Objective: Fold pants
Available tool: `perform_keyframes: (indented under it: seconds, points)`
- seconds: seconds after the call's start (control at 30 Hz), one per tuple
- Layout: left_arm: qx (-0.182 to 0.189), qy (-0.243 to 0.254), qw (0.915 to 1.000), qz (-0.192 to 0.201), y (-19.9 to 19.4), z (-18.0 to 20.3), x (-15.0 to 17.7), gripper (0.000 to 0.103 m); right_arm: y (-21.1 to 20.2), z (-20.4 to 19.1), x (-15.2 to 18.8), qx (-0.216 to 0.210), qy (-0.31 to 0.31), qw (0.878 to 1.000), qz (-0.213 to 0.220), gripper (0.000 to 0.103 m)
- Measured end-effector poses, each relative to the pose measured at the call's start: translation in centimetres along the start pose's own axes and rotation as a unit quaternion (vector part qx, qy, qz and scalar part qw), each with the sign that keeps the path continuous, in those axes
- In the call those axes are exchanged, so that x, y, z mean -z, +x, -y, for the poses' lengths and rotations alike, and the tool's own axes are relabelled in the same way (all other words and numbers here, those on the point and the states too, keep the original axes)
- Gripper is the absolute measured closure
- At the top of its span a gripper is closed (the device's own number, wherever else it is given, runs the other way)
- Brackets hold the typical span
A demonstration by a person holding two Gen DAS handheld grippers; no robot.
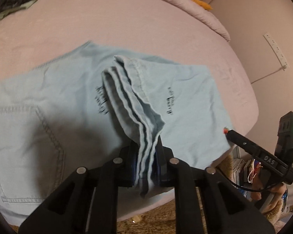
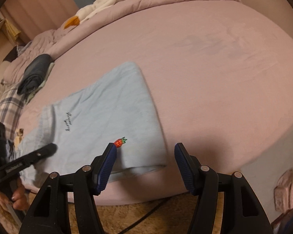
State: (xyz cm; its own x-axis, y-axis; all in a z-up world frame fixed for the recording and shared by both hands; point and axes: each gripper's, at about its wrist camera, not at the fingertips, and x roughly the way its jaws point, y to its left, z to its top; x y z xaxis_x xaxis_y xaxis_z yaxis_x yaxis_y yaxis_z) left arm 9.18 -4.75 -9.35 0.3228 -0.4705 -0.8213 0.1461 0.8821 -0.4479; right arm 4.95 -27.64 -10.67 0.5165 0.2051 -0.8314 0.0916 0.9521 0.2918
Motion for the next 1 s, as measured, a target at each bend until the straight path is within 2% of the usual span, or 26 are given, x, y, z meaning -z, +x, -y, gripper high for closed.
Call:
perform_keyframes:
  seconds: [0.17, 0.3, 0.4, 0.6, 1.0]
  points:
    - [0.009, -0.007, 0.9999, -0.002, 0.0, -0.1, -0.1, 0.082, 1.4, -0.1, -0.3, 0.003, -0.002, 1.0, -0.012, 0.044]
    - [-0.004, 0.007, 0.9999, 0.012, -0.6, -0.3, 0.0, 0.08, 0.5, 0.7, -0.2, 0.009, 0.008, 1.0, -0.002, 0.063]
    - [0.002, -0.006, 0.9999, 0.009, 0.1, -0.9, 0.3, 0.08, 0.7, 0.7, -0.1, 0.011, 0.007, 1.0, -0.003, 0.064]
    - [0.001, -0.01, 0.9999, 0.01, 0.4, -0.6, 0.2, 0.08, 1.2, 0.2, 0.3, 0.042, -0.011, 0.999, -0.008, 0.064]
    - [-0.004, -0.014, 0.9999, 0.005, 0.2, -0.9, -0.1, 0.079, 1.4, 0.5, 0.1, 0.041, -0.01, 0.999, -0.012, 0.064]
